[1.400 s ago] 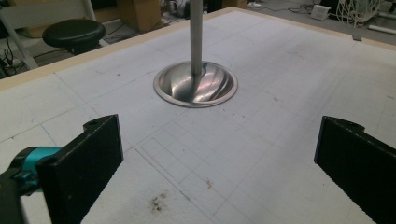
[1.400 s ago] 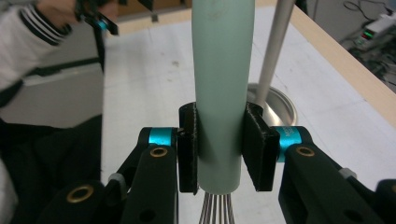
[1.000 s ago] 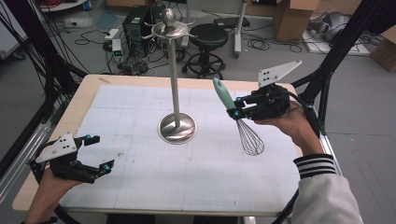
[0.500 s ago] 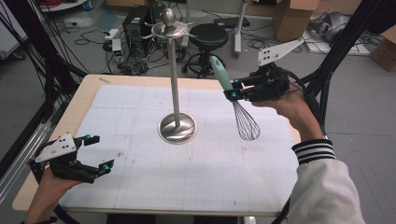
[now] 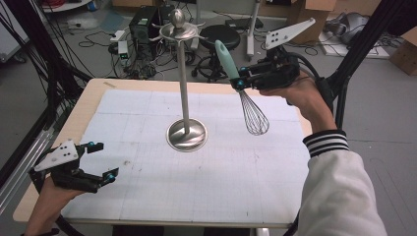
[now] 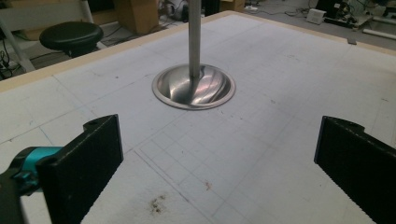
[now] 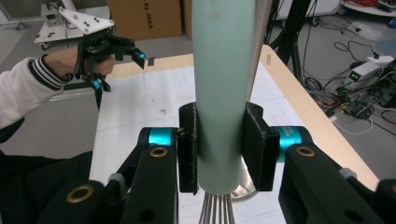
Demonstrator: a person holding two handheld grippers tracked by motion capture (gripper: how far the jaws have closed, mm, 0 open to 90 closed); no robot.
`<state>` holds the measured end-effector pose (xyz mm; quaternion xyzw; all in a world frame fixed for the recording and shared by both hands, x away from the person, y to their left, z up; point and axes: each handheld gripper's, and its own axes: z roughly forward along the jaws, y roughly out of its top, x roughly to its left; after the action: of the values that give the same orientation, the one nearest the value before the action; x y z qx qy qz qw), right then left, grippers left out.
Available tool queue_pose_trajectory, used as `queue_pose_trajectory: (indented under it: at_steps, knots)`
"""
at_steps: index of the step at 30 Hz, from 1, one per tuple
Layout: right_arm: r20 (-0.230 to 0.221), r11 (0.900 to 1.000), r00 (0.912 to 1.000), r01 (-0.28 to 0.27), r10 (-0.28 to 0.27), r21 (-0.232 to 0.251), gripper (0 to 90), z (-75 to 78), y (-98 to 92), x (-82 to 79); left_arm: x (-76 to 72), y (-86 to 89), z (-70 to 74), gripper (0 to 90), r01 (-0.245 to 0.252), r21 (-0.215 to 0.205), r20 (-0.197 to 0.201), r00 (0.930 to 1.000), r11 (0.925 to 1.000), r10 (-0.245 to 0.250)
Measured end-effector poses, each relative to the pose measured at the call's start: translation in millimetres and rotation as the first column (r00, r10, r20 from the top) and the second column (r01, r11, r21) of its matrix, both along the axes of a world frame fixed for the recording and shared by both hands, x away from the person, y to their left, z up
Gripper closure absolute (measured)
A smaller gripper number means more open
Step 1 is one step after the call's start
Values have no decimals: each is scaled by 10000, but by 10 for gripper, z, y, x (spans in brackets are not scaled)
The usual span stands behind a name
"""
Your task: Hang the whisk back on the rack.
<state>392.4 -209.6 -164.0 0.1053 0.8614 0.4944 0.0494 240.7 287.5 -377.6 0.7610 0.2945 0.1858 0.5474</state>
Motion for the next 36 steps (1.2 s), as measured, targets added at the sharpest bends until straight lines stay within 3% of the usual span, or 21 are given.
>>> queue_pose_trajectory:
  at_steps: [9, 23, 26, 27, 36]
  knots:
    - [51, 10000, 10000, 67, -68, 22, 693, 97, 71, 114, -8, 9, 15, 17, -39, 9, 44, 10000, 10000, 39]
    - [-267, 9999, 9996, -47, 44, -92, 692, 66, 174, 256, -7, 10, 14, 17, 7, 8, 25, 10000, 10000, -7]
    - [-71, 10000, 9999, -75, 75, 17, 692, 57, 196, 299, -7, 12, 12, 17, 32, -7, 26, 10000, 10000, -32]
    - [-236, 10000, 9997, -53, 53, 0, 692, 55, 203, 296, -6, 11, 10, 17, 24, -51, 36, 10000, 10000, -24]
    - [-94, 9999, 9998, -153, 153, 12, 692, 5, 266, 376, -6, 20, 14, 17, 27, -38, 56, 10000, 10000, -26]
